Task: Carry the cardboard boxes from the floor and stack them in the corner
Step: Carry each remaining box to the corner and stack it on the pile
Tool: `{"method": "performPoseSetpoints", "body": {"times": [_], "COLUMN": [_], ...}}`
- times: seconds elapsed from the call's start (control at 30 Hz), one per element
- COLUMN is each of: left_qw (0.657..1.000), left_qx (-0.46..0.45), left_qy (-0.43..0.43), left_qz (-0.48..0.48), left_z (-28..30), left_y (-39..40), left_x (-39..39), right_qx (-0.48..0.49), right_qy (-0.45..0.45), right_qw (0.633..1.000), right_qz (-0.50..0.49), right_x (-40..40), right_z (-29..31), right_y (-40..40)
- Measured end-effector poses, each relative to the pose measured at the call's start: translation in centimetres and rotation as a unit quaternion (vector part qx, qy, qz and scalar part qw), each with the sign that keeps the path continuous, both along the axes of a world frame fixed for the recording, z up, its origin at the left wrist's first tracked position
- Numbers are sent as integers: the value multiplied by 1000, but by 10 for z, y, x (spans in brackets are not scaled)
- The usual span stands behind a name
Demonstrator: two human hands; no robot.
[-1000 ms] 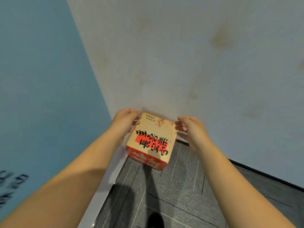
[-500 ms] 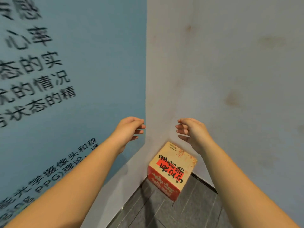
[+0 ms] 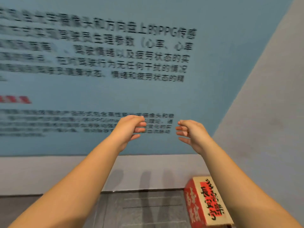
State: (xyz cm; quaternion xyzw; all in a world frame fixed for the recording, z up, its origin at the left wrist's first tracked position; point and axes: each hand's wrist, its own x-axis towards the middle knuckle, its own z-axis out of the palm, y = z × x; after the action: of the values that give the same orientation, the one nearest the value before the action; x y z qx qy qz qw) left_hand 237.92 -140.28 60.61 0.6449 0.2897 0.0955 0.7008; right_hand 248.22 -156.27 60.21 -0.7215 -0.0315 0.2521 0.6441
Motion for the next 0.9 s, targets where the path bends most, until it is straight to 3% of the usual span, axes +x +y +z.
{"method": "performPoseSetpoints", "body": {"times": [0.2, 0.47, 0.9], "left_qw": [986, 934, 793], "left_qx": [9, 5, -1], "left_qy": [-13, -9, -3], "left_qz": [165, 358, 609], "left_z": [11, 8, 14], "left_y": [57, 93, 66], "left_x": [-129, -337, -643], "right_qx": [18, 27, 24], "right_qy": [-1, 24, 56], "right_qw": [988, 944, 821], "right_qz": [151, 327, 568], "right_x": [-77, -250, -547], "right_z": [18, 17, 9], "right_y": [89, 191, 267]}}
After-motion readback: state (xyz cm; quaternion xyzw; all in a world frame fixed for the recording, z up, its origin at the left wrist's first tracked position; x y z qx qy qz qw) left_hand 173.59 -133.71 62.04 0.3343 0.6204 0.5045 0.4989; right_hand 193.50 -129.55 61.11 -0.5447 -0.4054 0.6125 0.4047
